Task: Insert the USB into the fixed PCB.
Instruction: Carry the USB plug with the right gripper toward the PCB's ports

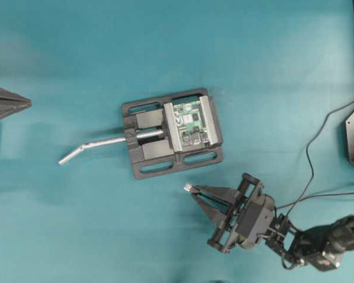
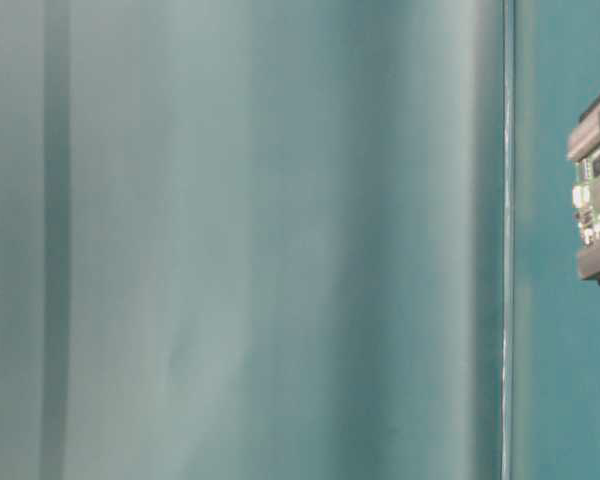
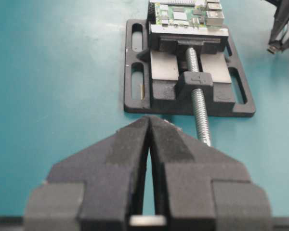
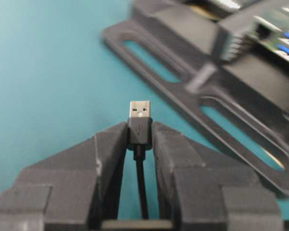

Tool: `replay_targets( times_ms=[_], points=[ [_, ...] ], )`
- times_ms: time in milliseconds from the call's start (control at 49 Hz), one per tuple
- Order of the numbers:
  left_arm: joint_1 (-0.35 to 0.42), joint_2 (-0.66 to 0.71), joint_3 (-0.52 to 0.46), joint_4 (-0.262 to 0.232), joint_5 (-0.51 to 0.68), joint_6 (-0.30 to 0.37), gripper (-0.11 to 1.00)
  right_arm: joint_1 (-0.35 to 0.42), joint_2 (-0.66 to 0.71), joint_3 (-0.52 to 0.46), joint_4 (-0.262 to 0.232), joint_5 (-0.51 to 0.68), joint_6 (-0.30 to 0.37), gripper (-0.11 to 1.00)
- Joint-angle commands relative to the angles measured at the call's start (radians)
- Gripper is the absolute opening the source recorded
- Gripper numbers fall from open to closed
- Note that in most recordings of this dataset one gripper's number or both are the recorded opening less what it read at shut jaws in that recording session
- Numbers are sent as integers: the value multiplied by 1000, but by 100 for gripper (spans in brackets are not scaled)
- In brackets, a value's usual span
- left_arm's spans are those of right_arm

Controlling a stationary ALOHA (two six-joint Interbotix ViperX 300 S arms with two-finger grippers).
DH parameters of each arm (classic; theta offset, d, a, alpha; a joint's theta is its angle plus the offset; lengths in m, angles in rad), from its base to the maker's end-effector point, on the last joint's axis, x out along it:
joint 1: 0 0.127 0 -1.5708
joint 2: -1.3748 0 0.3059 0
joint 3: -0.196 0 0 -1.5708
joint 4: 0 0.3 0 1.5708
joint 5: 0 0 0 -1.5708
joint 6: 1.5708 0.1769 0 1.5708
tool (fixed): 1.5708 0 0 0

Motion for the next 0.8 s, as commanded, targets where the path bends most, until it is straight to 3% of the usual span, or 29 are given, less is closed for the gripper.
replay_targets(
  times_ms=[0,143,306,674,776],
  points=[
    [3,8,-28,2,-5,6,0,17,8,-48,57,-52,-3,21],
    [3,8,-28,2,-5,6,0,21,64,-132,129,-130,-5,21],
    [3,6,-28,3,-5,6,0,21,109,-201,169,-229,-12,21],
    [3,6,-28,3,-5,6,0,21,152,-365,428,-376,-118,21],
    [3,6,-28,2,-5,6,0,18,172,-410,476,-423,-126,21]
  ],
)
